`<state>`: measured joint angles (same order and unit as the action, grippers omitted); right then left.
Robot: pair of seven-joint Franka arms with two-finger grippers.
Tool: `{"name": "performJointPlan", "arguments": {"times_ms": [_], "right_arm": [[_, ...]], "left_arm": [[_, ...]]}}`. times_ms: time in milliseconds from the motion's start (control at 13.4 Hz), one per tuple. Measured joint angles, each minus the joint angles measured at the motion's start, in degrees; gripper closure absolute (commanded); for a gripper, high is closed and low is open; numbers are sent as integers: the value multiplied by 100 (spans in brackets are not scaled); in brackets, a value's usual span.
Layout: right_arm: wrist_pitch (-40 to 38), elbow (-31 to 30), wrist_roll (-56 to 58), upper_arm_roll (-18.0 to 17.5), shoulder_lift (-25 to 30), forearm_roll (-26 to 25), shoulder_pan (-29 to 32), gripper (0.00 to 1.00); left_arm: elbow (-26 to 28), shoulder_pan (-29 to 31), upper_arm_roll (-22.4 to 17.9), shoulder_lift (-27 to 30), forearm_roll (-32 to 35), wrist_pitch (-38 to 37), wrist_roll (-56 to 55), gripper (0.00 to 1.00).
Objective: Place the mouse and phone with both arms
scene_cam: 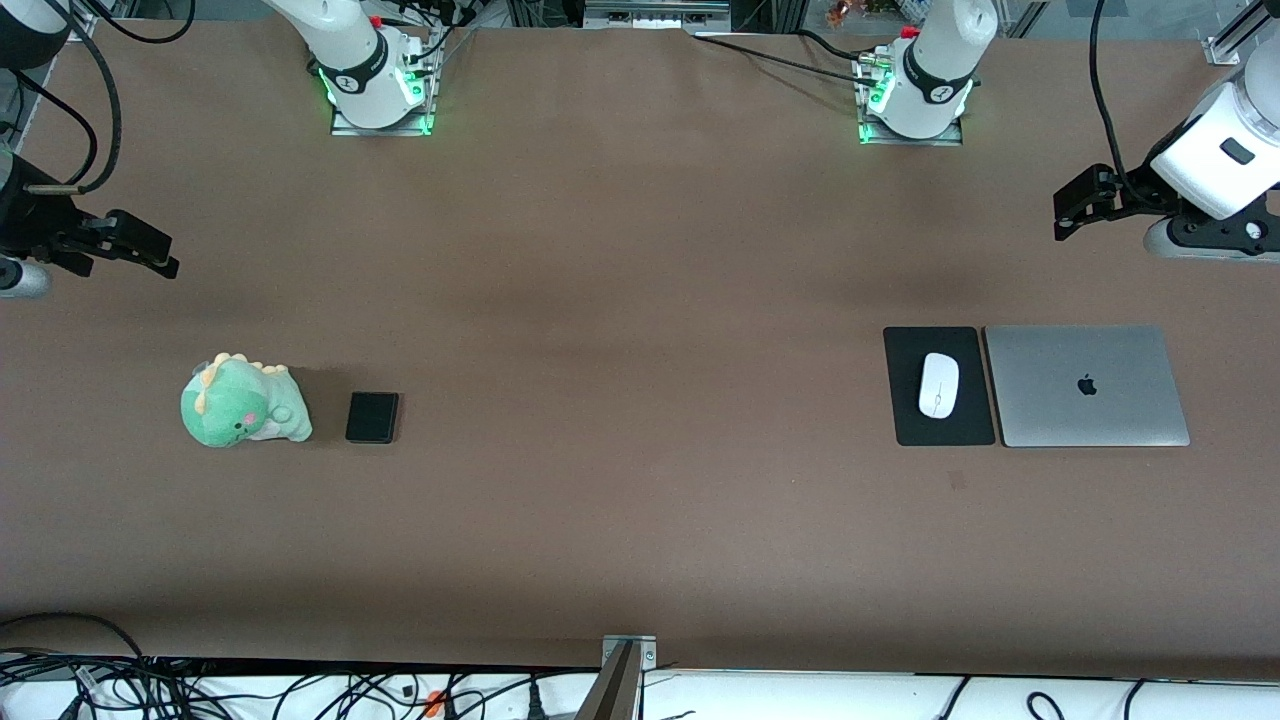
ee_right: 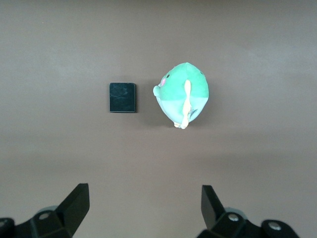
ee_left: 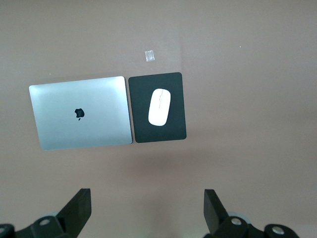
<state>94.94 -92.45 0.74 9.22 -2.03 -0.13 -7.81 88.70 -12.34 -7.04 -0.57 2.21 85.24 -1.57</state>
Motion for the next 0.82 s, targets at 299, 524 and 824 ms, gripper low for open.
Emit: {"name": "performJointPlan", "arguments": {"times_ms": [299,524,824], "right_arm": [[2,219,0,-4,87,-14,33,0],[1,269,0,6,86,-14,77,0],[-3,335,0,5,86,-14,81,0]], "left_arm": [[0,0,0,0,0,0,0,0],[0,0,0,0,0,0,0,0],[0,0,0,0,0,0,0,0]]}}
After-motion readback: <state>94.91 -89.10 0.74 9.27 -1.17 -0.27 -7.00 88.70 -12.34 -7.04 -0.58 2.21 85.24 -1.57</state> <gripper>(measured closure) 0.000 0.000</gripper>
